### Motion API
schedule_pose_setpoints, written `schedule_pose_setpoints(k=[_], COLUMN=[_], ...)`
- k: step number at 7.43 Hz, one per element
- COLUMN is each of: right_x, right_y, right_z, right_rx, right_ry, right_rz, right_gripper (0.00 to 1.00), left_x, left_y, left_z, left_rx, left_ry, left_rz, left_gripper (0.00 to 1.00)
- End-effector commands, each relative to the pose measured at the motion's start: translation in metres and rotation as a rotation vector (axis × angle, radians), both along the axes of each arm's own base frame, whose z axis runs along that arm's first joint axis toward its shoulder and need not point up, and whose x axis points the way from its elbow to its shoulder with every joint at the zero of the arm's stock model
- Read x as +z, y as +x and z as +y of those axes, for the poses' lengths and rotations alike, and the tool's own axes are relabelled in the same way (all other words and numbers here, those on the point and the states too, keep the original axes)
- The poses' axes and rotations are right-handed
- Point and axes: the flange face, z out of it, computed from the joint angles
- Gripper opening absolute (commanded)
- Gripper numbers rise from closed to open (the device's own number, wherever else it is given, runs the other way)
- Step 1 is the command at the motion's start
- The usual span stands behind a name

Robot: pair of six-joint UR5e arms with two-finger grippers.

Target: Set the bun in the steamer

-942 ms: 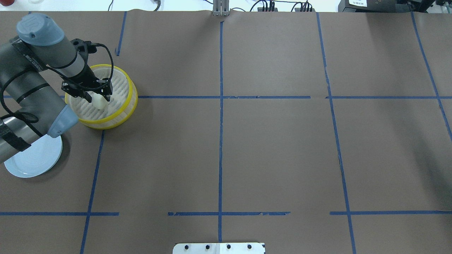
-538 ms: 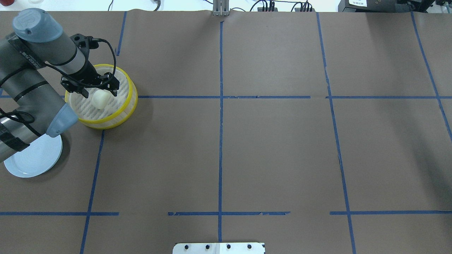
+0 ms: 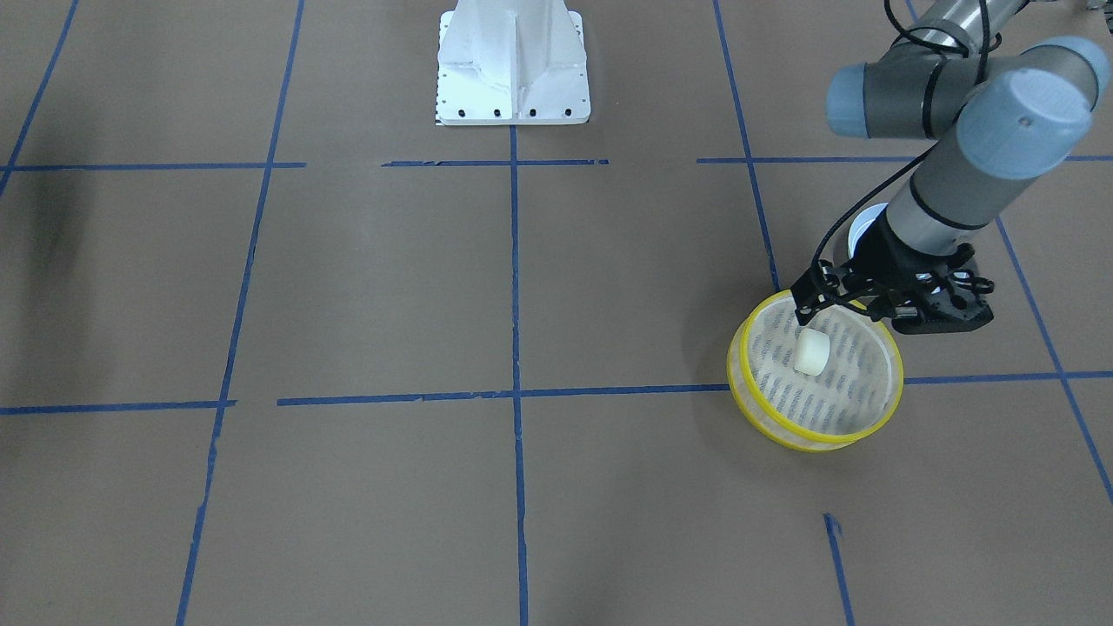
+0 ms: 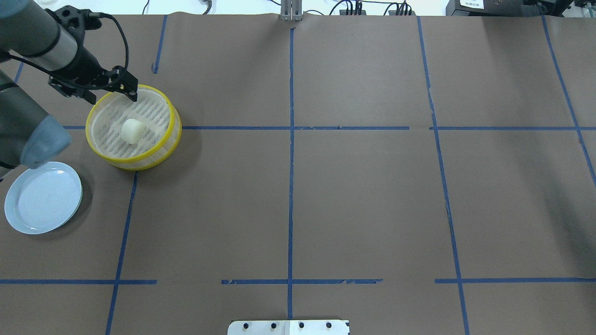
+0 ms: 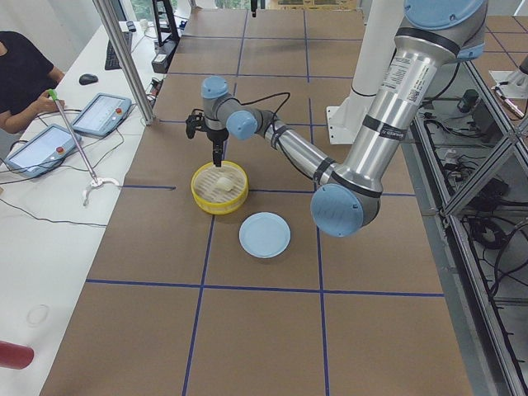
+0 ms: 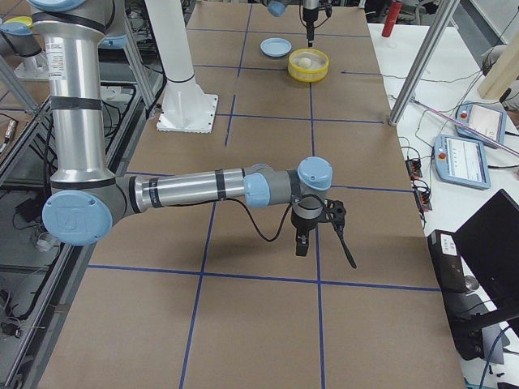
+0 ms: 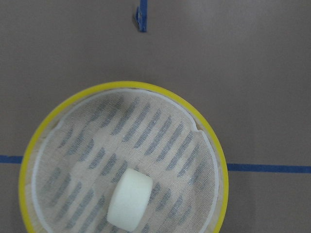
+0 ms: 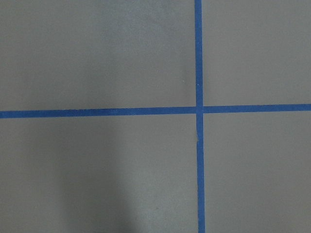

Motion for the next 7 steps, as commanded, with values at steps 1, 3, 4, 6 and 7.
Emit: schedule_pose_setpoints(k=[1,3,4,6,7], right_x=[0.0,0.0,0.0,0.0,0.0], right_y=[0.0,0.0,0.0,0.0,0.0], right_z=[0.0,0.0,0.0,0.0,0.0], right_rx=[0.0,0.0,0.0,0.0,0.0], right_ry=[0.0,0.0,0.0,0.0,0.0], right_rz=[0.0,0.0,0.0,0.0,0.0], right_gripper=[1.0,1.0,1.0,1.0,1.0], left_x=[-0.008,0.063,0.127,0.248,0.286], left_y=[-0.121,-0.223,-0.252,-0.304,-0.305], left_z=[-0.017,-0.012,0.013,0.058,0.093], left_rx=[-0.026,0.096,0.165,0.193,0.189], left_ry=[0.068,0.151,0.133,0.071,0.084], left_rz=[-0.086,-0.184,-0.195,-0.155,-0.132], left_gripper=[1.0,1.0,1.0,1.0,1.0])
